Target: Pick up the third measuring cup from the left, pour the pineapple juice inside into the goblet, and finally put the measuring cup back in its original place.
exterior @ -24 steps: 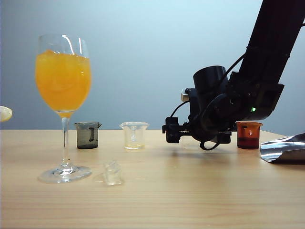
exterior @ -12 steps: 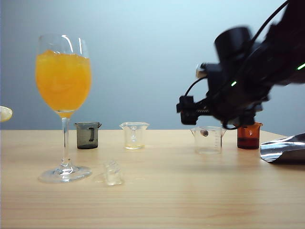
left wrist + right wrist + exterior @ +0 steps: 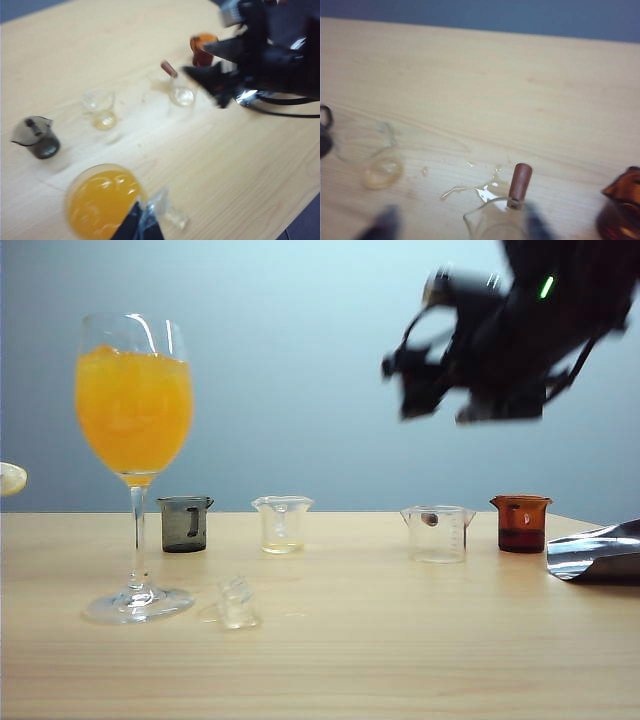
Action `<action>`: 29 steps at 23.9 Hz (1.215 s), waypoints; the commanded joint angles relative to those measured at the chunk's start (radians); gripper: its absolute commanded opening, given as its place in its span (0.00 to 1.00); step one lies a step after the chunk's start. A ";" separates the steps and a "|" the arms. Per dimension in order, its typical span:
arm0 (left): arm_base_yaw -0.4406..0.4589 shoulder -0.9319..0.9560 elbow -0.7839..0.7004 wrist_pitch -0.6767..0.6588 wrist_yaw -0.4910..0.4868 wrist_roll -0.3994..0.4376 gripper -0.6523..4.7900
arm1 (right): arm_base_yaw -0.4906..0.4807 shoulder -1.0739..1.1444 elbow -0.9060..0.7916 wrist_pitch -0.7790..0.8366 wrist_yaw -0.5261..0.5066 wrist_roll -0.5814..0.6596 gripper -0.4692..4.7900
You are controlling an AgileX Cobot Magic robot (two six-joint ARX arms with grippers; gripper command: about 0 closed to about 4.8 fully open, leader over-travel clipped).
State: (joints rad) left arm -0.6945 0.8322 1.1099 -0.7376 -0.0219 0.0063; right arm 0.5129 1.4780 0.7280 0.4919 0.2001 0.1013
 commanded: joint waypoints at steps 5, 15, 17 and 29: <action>-0.001 -0.228 -0.023 -0.033 -0.001 -0.007 0.11 | -0.011 -0.550 -0.048 -0.501 -0.103 -0.037 0.08; -0.001 -0.677 -0.405 0.227 0.038 -0.052 0.11 | -0.037 -1.310 -0.343 -0.761 -0.113 0.056 0.08; -0.002 -0.726 -0.491 0.282 0.050 -0.071 0.11 | -0.049 -1.403 -0.409 -0.741 -0.142 0.056 0.08; 0.000 -0.765 -1.020 0.730 0.067 -0.142 0.11 | -0.047 -1.476 -0.687 -0.678 -0.139 0.056 0.08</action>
State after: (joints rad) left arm -0.6952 0.0681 0.1108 -0.0528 0.0399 -0.1295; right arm 0.4641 0.0017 0.0437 -0.2016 0.0616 0.1570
